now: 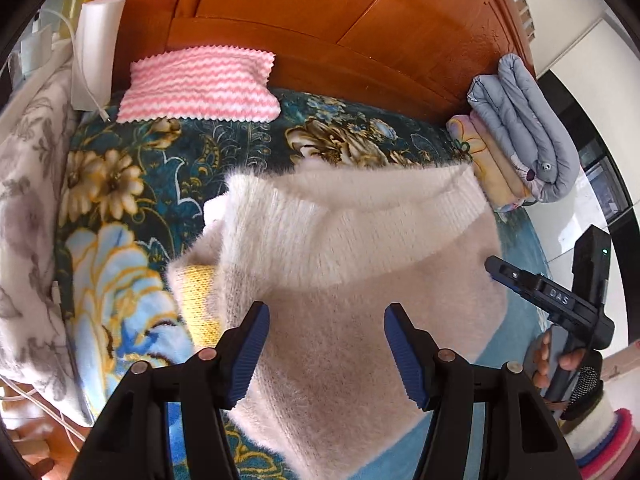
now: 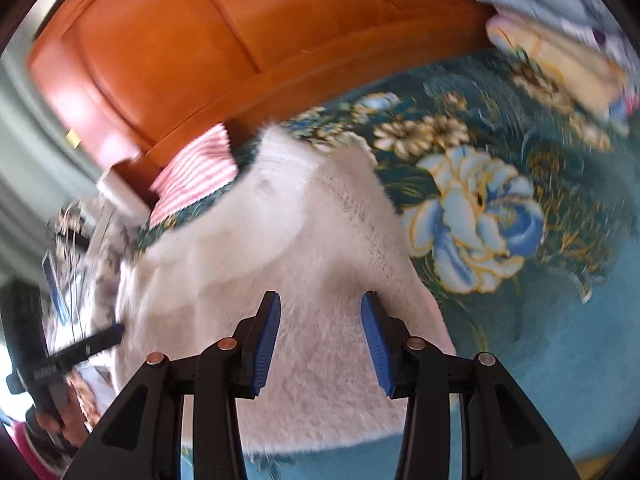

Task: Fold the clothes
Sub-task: 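Lower the sweater onto the pink folded clothes and open both grippers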

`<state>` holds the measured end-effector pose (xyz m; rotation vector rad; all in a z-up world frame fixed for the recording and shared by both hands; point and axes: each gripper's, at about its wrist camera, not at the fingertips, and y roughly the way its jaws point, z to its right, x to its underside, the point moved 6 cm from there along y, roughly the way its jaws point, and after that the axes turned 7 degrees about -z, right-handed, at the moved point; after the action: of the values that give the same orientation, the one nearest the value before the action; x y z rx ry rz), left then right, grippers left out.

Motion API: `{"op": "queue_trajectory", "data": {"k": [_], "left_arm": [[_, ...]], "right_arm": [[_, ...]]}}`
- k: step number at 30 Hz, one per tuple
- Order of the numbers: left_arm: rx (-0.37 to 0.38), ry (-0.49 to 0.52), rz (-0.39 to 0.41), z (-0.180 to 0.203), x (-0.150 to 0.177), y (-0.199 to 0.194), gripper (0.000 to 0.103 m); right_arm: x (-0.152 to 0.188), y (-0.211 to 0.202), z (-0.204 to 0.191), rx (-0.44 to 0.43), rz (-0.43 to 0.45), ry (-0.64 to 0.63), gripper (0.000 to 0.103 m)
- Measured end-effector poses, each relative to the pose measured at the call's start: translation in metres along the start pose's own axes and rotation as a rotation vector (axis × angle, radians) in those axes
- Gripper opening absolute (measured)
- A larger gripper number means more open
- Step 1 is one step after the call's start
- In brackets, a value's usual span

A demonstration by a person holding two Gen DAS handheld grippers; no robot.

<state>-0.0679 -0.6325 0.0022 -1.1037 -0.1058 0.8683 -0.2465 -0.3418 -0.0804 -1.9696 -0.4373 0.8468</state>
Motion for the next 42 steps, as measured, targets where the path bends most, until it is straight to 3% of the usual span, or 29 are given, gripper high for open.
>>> {"op": "queue_trajectory", "data": {"k": [5, 13, 17, 22, 26, 32, 37, 42], "left_arm": [[-0.015, -0.017, -0.007, -0.01, -0.008, 0.016, 0.064], [-0.018, -0.029, -0.028, -0.016, -0.014, 0.029, 0.064], [-0.04, -0.017, -0.03, -0.011, -0.014, 0.026, 0.064], [-0.019, -0.028, 0.006, -0.006, -0.003, 0.003, 0.064], [0.001, -0.007, 0.045, 0.006, 0.014, -0.018, 0.064], [0.011, 0.04, 0.07, 0.014, 0.052, -0.031, 0.064], [0.004, 0.058, 0.058, 0.012, 0.082, -0.029, 0.064], [-0.005, 0.056, 0.036, 0.002, 0.1, -0.024, 0.064]], "right_arm": [[-0.021, 0.02, -0.001, 0.02, 0.016, 0.032, 0.043], [-0.032, 0.05, 0.009, 0.058, -0.029, 0.104, 0.044], [-0.031, 0.044, 0.006, 0.078, -0.02, 0.129, 0.044], [-0.02, 0.011, -0.014, 0.085, 0.072, 0.107, 0.044], [0.004, -0.014, -0.026, 0.083, 0.136, 0.152, 0.044], [0.072, -0.028, -0.043, 0.073, 0.17, 0.303, 0.045], [0.129, -0.017, -0.06, 0.172, 0.131, 0.337, 0.045], [0.156, -0.006, -0.069, 0.274, 0.104, 0.382, 0.045]]}}
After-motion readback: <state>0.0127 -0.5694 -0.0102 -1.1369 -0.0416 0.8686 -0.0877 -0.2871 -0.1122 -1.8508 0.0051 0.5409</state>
